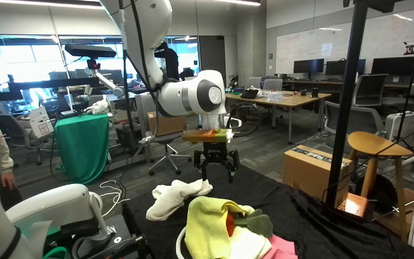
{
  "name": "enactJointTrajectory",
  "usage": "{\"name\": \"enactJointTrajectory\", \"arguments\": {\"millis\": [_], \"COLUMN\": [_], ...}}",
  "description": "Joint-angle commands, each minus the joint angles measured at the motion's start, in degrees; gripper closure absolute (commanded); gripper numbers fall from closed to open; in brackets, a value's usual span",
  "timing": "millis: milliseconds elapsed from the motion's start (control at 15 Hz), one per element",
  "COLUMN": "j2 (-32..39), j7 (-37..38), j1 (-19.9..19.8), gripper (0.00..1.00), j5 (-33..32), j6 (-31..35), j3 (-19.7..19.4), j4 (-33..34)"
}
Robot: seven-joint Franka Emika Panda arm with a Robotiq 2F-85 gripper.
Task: Stack the objects on the table together
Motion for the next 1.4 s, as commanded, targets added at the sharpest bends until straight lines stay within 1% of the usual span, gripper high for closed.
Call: {"name": "enactJointTrajectory", "arguments": {"millis": [0, 200, 333, 533, 733, 867, 1067, 1200, 1333], "j2": [-6.2, -8.0, -9.2, -9.1, -8.3, -8.8, -10.2, -12.3, -13.7], "j7": [0.4, 1.6, 2.2, 4.9, 8.0, 10.1, 16.6, 22.2, 29.1], "j1": [-1.3, -1.9, -2.1, -1.3, 0.2, 1.6, 4.7, 6.6, 8.1], "gripper": [0.00, 0.00, 0.00, 0.00, 0.00, 0.00, 0.00, 0.00, 0.00], "j5": [-3.8, -6.9, -6.4, -6.5, -7.3, -7.3, -11.6, -16.5, -24.1], "j6": [7.6, 14.1, 18.5, 24.0, 26.2, 26.2, 26.3, 25.9, 24.8], "j3": [-1.0, -1.8, -1.6, -1.3, -0.6, 0.2, 1.0, 1.2, 1.1], "j4": [-11.3, -17.4, -20.7, -23.2, -23.8, -23.9, -23.5, -23.3, -22.6]}}
